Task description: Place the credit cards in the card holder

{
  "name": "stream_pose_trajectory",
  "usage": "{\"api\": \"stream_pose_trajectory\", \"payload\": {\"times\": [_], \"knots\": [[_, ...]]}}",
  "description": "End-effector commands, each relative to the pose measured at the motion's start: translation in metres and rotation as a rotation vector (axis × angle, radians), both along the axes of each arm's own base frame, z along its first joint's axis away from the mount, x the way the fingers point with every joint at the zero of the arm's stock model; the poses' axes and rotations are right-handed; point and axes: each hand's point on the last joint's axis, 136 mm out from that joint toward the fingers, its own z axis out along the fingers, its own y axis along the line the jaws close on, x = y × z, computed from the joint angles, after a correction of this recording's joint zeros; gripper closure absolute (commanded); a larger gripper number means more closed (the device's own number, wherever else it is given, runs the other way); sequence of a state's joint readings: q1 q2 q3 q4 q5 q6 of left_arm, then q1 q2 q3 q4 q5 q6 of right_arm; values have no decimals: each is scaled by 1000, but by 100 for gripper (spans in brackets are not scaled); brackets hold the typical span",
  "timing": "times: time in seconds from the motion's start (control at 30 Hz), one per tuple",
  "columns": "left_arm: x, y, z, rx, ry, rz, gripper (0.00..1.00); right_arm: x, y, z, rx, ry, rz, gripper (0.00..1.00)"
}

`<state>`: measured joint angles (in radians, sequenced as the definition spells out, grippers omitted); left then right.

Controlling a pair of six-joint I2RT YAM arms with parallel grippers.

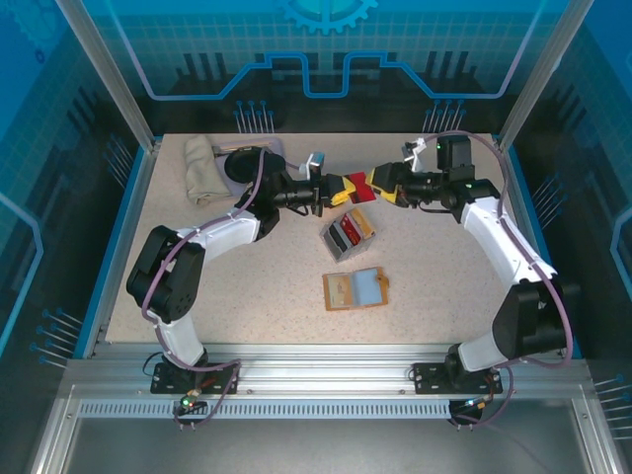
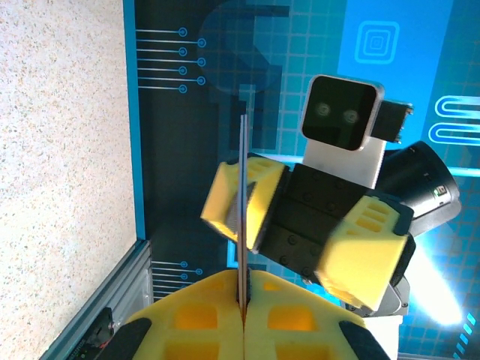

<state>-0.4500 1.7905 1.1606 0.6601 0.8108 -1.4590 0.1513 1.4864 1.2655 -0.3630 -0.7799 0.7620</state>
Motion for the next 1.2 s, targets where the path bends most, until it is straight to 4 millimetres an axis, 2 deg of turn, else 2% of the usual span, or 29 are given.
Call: {"api": "stream_pose_trajectory", "payload": {"times": [0.0, 0.13, 0.23, 0.33, 0.43, 0.53, 0.63, 0.77, 0.83, 1.0, 1.17], "knots": [[-12, -3, 38, -44, -119, -45, 97, -6, 10, -1, 4, 17, 63, 48], [-13, -2, 41, -48, -133, -47, 97, -5, 17, -8, 17, 31, 99, 51], [-13, -4, 41, -52, -135, -55, 95, -8, 27, -9, 49, 41, 151, 66], [-14, -5, 41, -56, -143, -64, 93, -8, 31, -12, 56, 40, 169, 69], [-13, -5, 36, -46, -134, -62, 85, -9, 30, -14, 48, 36, 171, 80], [-9, -5, 28, -32, -121, -50, 72, -9, 27, -21, 20, 47, 159, 86], [-7, -6, 27, -45, -123, -45, 67, -11, 27, -29, 20, 65, 157, 86], [-5, -7, 28, -62, -132, -46, 66, -14, 27, -37, 21, 84, 167, 82], [-5, -7, 28, -73, -137, -48, 70, -15, 25, -44, 2, 107, 163, 77], [-6, -7, 28, -93, -137, -55, 80, -11, 18, -56, -47, 124, 134, 74], [-7, -7, 32, -106, -144, -57, 79, -7, 11, -62, -75, 133, 92, 76]]}}
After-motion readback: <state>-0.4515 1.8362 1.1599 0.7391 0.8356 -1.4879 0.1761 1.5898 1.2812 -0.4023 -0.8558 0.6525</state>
